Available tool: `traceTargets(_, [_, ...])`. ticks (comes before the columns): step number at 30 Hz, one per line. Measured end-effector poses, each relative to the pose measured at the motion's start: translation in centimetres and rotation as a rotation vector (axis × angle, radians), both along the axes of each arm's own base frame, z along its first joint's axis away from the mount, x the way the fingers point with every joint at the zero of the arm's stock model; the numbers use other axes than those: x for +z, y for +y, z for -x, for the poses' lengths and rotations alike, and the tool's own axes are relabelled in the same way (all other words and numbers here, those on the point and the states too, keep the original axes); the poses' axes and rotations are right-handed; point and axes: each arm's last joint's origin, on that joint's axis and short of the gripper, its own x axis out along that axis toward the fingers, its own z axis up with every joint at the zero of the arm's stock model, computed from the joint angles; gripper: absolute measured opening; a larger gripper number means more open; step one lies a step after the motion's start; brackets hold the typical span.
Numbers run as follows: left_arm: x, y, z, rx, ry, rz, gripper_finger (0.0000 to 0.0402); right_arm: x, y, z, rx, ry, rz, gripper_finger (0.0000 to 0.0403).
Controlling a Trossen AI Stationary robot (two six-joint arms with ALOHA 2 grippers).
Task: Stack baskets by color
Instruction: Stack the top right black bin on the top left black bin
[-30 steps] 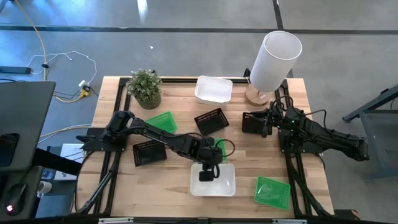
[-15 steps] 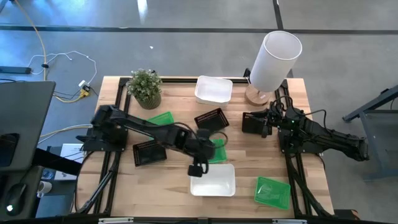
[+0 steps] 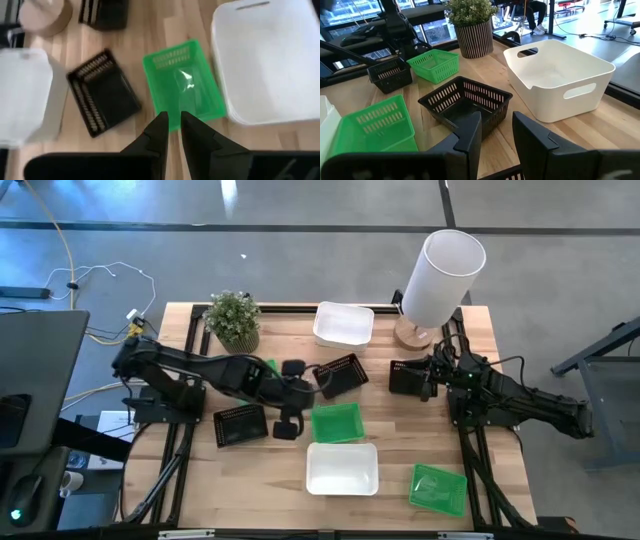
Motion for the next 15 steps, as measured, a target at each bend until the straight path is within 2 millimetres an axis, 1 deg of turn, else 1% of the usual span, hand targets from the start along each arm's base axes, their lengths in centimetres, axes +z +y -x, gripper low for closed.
traceTargets(1, [-0.5,0.2,0.4,0.020,-0.015,0.012,0.0039,0.0,0.0,0.0,0.001,0.000,0.000,0.0098])
traceTargets(4, [-2.4,0.9,2.4,0.081,-0.032,0.047,0.0038,0.0,0.0,0.0,0.000,0.004,-0.001,0.0098])
traceTargets(5, [-2.7,1.1,2.8,0.098,-0.071,0.063,0.0038,0.0,0.0,0.0,0.000,0.004,-0.002,0.0098])
traceTargets(7, [-3.6,1.6,4.2,0.142,-0.093,0.089,0.0037,-0.1,0.0,0.0,0.000,0.010,-0.004,0.0098])
traceTargets(11, [-4.7,2.0,6.8,0.210,-0.157,0.140,0.0037,-0.2,0.0,0.0,0.000,0.024,-0.009,0.0098])
traceTargets(15, [-5.2,2.3,9.0,0.243,-0.222,0.172,0.0037,-0.2,0.0,0.0,-0.007,0.028,-0.009,0.0098])
